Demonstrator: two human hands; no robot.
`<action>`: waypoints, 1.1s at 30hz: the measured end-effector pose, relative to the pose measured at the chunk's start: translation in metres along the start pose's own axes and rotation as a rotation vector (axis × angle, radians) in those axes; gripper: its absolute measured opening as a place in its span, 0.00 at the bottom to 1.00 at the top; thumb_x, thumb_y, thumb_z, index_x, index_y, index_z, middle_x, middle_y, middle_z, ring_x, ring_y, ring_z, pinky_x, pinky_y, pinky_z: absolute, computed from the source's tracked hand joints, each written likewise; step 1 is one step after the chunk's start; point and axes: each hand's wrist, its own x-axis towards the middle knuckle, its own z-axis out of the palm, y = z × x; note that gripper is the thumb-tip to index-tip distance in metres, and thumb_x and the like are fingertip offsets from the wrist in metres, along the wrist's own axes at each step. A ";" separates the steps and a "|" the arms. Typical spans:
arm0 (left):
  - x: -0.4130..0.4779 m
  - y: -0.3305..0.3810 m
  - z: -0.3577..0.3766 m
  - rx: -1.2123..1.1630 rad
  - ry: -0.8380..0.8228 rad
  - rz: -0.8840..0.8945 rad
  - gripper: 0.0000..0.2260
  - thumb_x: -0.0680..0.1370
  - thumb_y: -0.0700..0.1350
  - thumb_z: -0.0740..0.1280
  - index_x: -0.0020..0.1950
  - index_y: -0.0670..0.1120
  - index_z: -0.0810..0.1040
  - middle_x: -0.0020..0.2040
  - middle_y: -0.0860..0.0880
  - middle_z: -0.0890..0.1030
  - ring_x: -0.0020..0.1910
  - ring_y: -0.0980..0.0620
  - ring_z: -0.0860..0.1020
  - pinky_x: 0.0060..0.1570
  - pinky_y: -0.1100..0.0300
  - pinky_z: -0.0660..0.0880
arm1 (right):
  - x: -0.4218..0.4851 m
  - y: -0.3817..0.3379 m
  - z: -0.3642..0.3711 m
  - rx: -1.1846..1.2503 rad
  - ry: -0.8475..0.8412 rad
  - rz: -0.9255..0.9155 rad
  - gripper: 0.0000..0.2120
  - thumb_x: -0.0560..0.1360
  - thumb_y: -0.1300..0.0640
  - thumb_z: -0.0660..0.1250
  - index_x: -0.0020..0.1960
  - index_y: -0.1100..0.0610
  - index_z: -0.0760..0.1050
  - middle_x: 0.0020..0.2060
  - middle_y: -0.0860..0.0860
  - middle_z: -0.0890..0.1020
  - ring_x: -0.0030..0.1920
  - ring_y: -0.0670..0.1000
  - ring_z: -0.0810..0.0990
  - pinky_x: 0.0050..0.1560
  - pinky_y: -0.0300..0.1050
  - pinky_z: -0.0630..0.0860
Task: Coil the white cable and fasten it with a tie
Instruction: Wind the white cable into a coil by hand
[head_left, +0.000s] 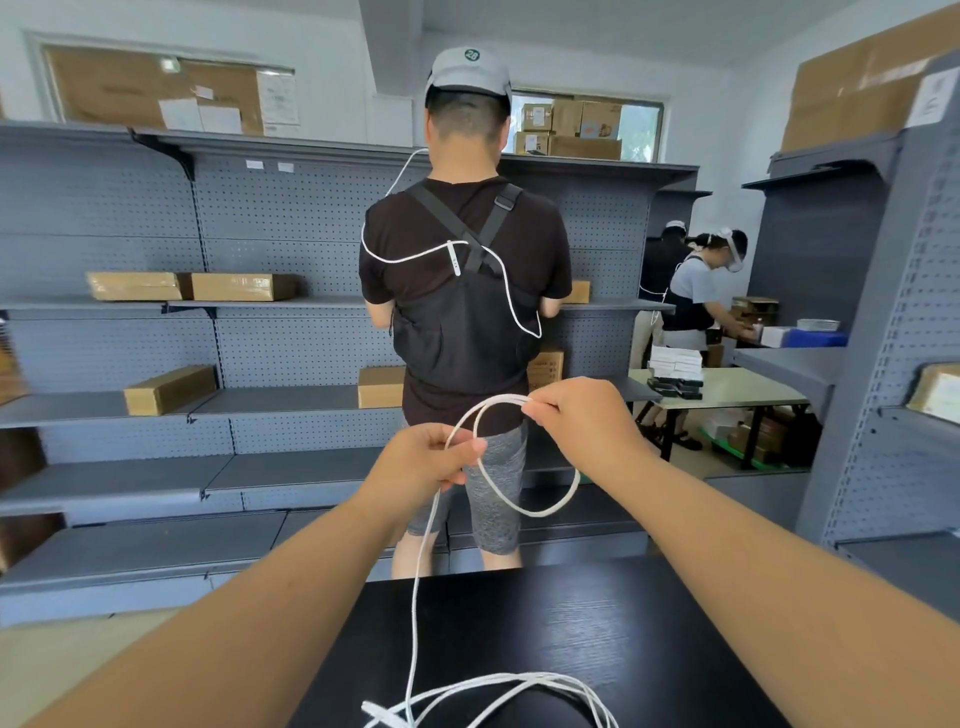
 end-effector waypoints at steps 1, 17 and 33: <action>0.000 0.000 0.002 -0.001 0.009 -0.003 0.03 0.74 0.45 0.69 0.44 0.46 0.79 0.37 0.49 0.80 0.32 0.55 0.75 0.41 0.61 0.73 | -0.001 0.000 0.000 0.012 0.029 0.015 0.17 0.78 0.54 0.60 0.33 0.60 0.69 0.30 0.54 0.70 0.35 0.53 0.68 0.38 0.47 0.64; -0.005 0.002 0.026 0.245 0.265 0.199 0.03 0.79 0.44 0.61 0.48 0.50 0.73 0.42 0.53 0.81 0.38 0.60 0.75 0.35 0.71 0.68 | -0.004 -0.010 0.008 0.672 0.383 0.373 0.11 0.75 0.57 0.64 0.41 0.61 0.82 0.31 0.50 0.79 0.38 0.52 0.77 0.46 0.51 0.77; 0.003 0.025 -0.015 0.188 0.172 0.192 0.05 0.73 0.39 0.70 0.42 0.49 0.81 0.39 0.45 0.82 0.36 0.54 0.75 0.46 0.57 0.74 | -0.008 0.004 0.028 0.994 0.292 0.588 0.05 0.76 0.60 0.64 0.44 0.56 0.79 0.33 0.50 0.79 0.32 0.44 0.76 0.47 0.44 0.79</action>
